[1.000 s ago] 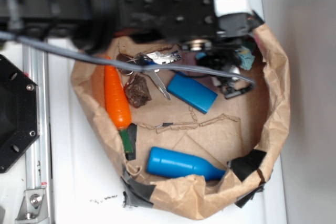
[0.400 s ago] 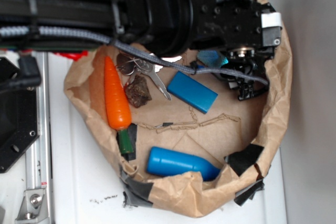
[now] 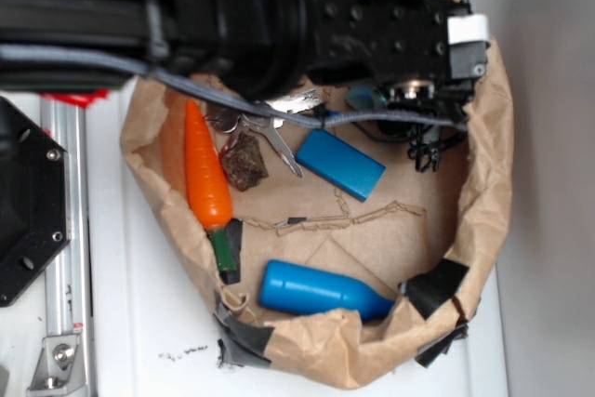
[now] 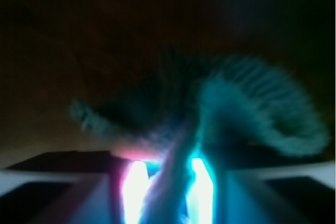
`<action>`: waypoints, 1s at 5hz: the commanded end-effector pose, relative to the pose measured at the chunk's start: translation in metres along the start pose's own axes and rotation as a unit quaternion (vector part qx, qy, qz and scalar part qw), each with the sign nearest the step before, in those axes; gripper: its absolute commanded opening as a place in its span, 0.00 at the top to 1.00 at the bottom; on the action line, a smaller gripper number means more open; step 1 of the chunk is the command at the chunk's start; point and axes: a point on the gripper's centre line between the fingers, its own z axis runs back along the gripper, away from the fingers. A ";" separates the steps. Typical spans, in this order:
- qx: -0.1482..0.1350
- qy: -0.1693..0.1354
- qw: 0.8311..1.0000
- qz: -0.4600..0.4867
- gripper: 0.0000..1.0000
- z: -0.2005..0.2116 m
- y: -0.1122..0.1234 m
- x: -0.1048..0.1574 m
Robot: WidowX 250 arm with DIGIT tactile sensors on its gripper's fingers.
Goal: Grab the blue cloth.
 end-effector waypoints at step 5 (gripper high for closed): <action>-0.047 0.101 0.986 -0.126 1.00 0.106 -0.040 -0.014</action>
